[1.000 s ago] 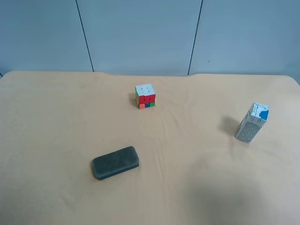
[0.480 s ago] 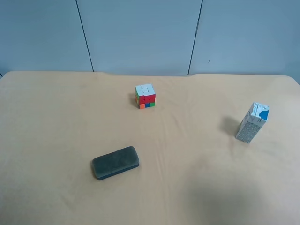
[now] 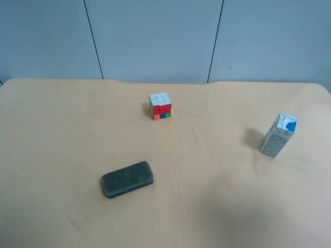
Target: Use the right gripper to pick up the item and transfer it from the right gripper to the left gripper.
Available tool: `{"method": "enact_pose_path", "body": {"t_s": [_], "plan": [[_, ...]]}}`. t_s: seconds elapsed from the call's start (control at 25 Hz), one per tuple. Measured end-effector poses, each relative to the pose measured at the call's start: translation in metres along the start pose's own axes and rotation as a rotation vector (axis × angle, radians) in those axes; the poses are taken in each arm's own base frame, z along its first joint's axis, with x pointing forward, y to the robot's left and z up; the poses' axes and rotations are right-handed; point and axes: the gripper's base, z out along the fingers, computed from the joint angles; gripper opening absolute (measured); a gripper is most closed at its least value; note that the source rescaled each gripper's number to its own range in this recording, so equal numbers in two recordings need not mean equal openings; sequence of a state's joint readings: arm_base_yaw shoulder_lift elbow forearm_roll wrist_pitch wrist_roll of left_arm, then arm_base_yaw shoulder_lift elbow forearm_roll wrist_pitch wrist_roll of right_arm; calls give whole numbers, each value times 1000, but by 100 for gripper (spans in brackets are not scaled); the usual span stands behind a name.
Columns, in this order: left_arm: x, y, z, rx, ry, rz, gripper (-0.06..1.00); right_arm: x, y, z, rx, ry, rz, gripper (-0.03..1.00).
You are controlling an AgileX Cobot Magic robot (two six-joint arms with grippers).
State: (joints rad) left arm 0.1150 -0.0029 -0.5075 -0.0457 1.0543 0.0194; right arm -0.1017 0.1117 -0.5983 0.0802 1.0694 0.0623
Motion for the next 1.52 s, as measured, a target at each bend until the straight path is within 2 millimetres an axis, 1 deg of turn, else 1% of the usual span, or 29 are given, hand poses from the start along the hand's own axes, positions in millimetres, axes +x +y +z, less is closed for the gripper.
{"method": "enact_pose_path", "body": {"t_s": [0.12, 0.28, 0.4, 0.52, 0.68, 0.76, 0.88, 1.12, 1.52], "plan": [[0, 0, 0, 0, 0, 0, 99, -24, 2, 6, 0, 43, 10, 100], [0, 0, 0, 0, 0, 0, 99, -54, 4, 26, 8, 125, 18, 100], [0, 0, 0, 0, 0, 0, 99, -71, 4, 49, 19, 204, 41, 100], [0, 0, 0, 0, 0, 0, 99, -83, 3, 78, 37, 301, 90, 100], [0, 0, 0, 0, 0, 0, 99, -96, 2, 122, 67, 435, 157, 100], [0, 0, 0, 0, 0, 0, 99, -98, 0, 144, 82, 504, 180, 100], [0, 0, 0, 0, 0, 0, 99, -104, -1, 169, 99, 570, 211, 100], [0, 0, 0, 0, 0, 0, 99, -110, -1, 204, 119, 670, 265, 100], [0, 0, 0, -1, 0, 0, 99, -88, -7, 257, 186, 828, 360, 100]]}}
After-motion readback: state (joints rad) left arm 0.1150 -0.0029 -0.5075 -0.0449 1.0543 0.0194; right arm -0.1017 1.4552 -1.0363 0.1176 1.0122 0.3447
